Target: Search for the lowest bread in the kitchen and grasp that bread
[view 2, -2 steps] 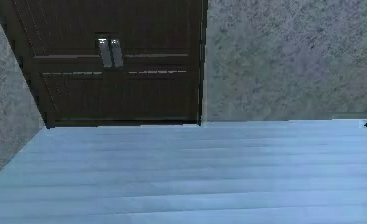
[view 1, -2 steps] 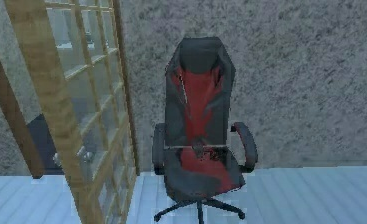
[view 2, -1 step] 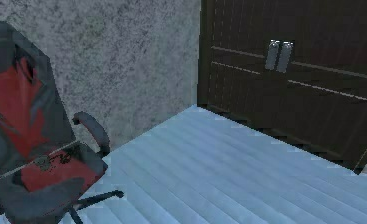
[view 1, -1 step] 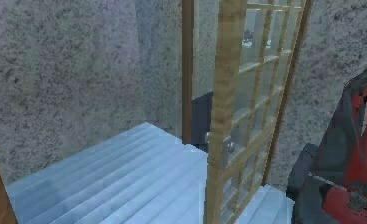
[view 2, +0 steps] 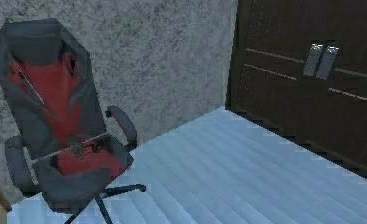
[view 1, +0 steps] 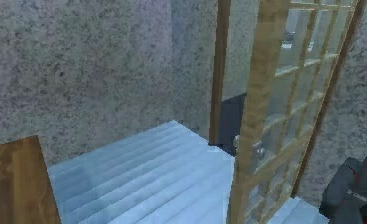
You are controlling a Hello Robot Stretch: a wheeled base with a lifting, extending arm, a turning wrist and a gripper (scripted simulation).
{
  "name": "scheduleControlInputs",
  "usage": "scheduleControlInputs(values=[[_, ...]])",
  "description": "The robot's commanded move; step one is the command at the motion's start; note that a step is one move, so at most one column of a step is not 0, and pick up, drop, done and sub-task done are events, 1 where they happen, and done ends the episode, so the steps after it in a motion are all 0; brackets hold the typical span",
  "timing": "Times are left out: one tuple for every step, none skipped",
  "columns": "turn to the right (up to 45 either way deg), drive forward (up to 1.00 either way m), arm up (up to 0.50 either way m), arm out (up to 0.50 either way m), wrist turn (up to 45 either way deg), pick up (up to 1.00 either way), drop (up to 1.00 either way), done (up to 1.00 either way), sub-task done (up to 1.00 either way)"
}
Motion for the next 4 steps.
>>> scheduleControlInputs(values=[[0.0, 0.95, 0.0, 0.0, 0.0, 0.0, 0.0, 0.0, 0.0], [42.0, 0.0, 0.0, 0.0, 0.0, 0.0, 0.0, 0.0, 0.0], [0.0, 1.0, 0.0, 0.0, 0.0, 0.0, 0.0, 0.0, 0.0], [9.0, 0.0, 0.0, 0.0, 0.0, 0.0, 0.0, 0.0, 0.0]])
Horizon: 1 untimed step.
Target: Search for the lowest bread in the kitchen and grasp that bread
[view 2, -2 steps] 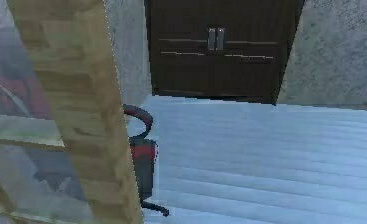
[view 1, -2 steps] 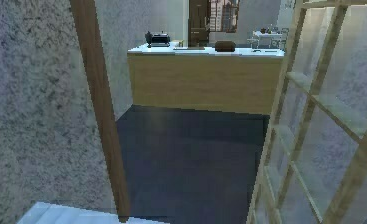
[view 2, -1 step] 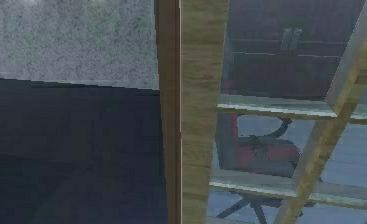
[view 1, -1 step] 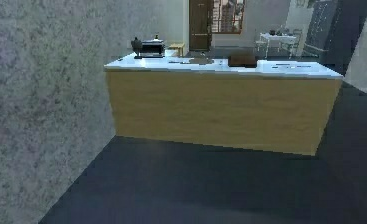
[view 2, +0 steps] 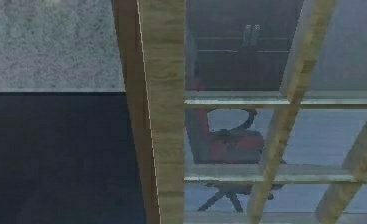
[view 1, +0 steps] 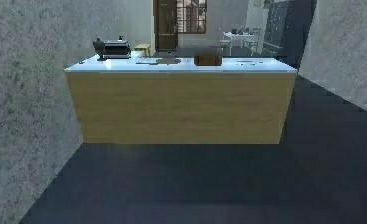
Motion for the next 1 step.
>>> scheduleControlInputs(values=[[0.0, 0.2, 0.0, 0.0, 0.0, 0.0, 0.0, 0.0, 0.0]])
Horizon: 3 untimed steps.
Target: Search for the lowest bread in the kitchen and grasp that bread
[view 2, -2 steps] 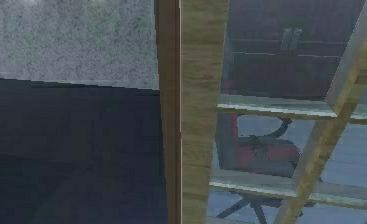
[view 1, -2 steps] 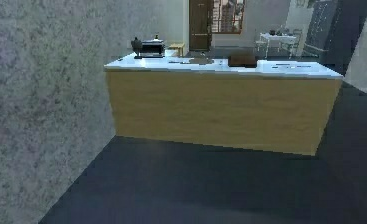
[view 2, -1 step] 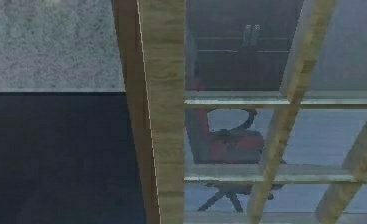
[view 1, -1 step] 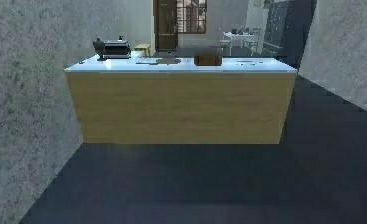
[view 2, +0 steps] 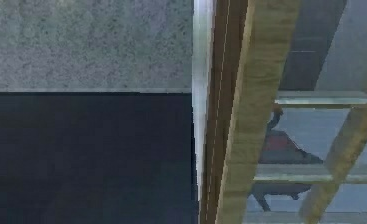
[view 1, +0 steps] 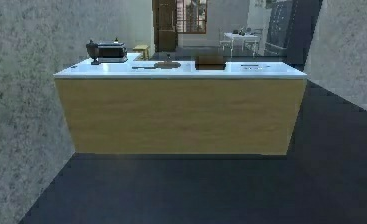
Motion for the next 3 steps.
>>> scheduleControlInputs(values=[[9.0, 0.0, 0.0, 0.0, 0.0, 0.0, 0.0, 0.0, 0.0], [0.0, 1.0, 0.0, 0.0, 0.0, 0.0, 0.0, 0.0, 0.0], [9.0, 0.0, 0.0, 0.0, 0.0, 0.0, 0.0, 0.0, 0.0]])
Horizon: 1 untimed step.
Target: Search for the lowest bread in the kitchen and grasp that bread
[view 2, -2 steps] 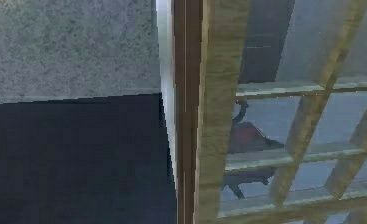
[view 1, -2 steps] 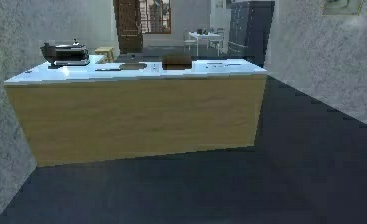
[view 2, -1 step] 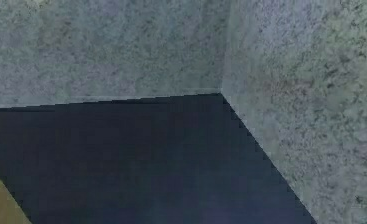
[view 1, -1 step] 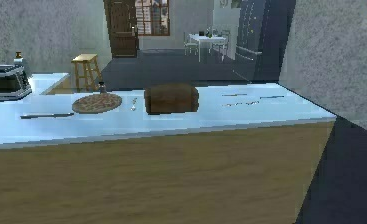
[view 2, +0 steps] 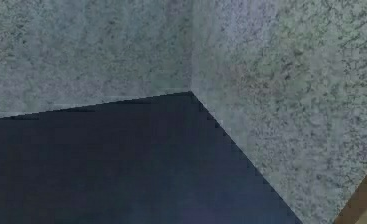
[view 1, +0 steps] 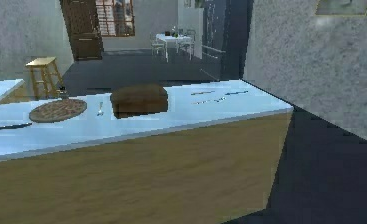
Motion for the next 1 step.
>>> scheduleControlInputs(values=[[0.0, 0.25, 0.0, 0.0, 0.0, 0.0, 0.0, 0.0, 0.0]])
